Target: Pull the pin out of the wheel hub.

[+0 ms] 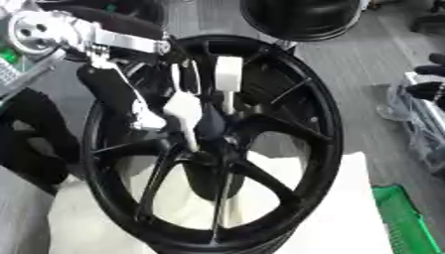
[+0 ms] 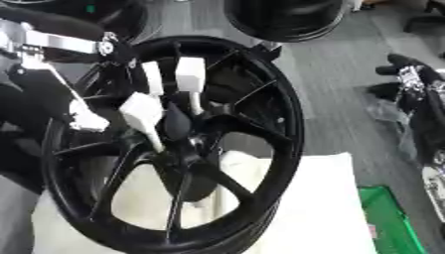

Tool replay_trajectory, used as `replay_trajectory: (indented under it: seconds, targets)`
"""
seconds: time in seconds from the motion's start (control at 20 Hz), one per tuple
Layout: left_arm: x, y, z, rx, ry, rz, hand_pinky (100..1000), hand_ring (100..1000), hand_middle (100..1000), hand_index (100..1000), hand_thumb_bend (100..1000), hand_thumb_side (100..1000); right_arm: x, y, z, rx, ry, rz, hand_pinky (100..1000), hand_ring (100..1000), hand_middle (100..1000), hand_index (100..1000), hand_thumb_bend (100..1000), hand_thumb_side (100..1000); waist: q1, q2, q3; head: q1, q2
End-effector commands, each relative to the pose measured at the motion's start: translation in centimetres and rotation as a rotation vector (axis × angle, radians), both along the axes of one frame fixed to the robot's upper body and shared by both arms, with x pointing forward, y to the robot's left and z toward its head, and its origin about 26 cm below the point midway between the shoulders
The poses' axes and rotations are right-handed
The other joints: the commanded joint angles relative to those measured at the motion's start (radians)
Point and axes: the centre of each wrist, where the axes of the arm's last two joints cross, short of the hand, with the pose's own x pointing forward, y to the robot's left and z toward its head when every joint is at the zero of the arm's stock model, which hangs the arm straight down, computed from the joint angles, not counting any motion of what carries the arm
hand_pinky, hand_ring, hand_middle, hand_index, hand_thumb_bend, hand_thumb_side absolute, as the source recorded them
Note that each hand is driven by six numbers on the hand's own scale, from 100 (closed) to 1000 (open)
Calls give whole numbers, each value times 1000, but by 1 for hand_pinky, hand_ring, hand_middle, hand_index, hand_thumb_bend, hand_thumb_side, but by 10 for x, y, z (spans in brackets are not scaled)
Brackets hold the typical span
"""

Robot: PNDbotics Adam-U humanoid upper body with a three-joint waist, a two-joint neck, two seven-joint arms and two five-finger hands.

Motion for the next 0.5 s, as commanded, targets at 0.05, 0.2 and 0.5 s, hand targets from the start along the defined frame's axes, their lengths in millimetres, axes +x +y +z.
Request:
replay_trajectory:
  seconds: [0.05,0.2,0.5]
  targets:
    - [-1,2,6,12,-9,16,558,584,681,773,317,302,0,-2,9,-27,-23,0,766,652,734,855,100,773,-4,-16,-1,3,-7]
    - [0,3,5,11,-1,22,552,585,683,773,311,309,0,-2,8,-29,-22,1,766,652,734,855,100,773,-4,-16,-1,4,-6]
    - [1,3,3,12,5,28,554,598,686,773,309,308,0,-2,8,-29,-21,1,766,652,734,855,100,775,-4,-16,-1,3,-5]
